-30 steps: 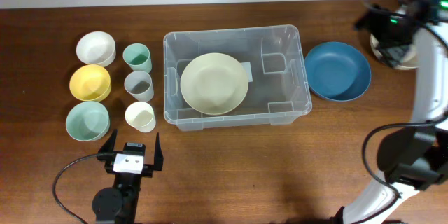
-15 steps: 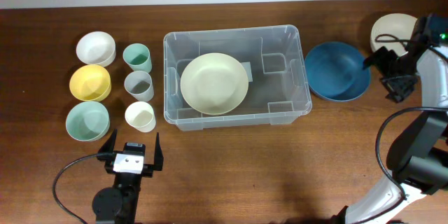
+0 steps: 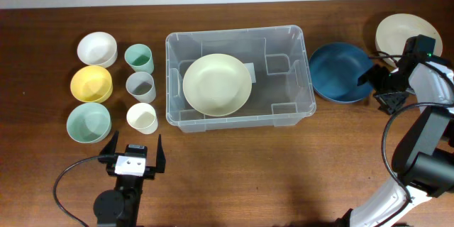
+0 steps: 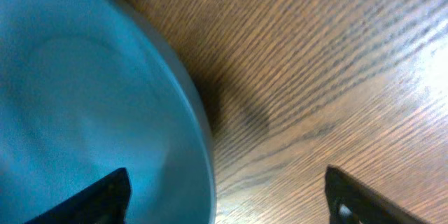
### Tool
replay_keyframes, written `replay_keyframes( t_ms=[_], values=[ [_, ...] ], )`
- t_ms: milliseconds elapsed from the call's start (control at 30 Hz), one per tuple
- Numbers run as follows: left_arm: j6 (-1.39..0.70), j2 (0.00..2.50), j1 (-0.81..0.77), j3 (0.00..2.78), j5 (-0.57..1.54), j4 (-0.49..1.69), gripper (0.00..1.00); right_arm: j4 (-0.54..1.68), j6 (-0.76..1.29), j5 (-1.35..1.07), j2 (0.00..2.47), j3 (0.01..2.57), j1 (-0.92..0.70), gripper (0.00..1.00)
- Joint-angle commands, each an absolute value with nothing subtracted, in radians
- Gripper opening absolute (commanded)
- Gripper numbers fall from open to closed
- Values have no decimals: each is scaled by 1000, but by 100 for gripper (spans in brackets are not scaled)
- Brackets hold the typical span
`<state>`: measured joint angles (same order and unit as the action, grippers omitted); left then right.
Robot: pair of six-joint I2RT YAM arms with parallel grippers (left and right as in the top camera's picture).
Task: Pack container
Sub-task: 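Move the right gripper back to the blue plate, then grasp the rim of the blue plate with the right gripper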
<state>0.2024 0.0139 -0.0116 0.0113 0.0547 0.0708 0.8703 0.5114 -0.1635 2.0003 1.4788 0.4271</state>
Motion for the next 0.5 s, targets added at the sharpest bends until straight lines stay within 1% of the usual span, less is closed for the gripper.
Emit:
replay_keyframes(
  t_ms=[0, 33, 333, 400, 467],
  values=[
    [215, 7, -6, 9, 52, 77, 100, 863, 505, -172, 2002, 1471, 431, 72],
    [215, 7, -6, 9, 52, 77, 100, 863, 505, -172, 2002, 1469, 431, 70],
    [215, 7, -6, 9, 52, 76, 100, 832, 505, -172, 2004, 1428, 430, 69],
    [215, 7, -6, 9, 52, 76, 100, 822, 506, -172, 2004, 1420, 430, 64],
    [215, 7, -6, 9, 52, 76, 100, 816, 510, -172, 2004, 1415, 430, 62]
  ],
)
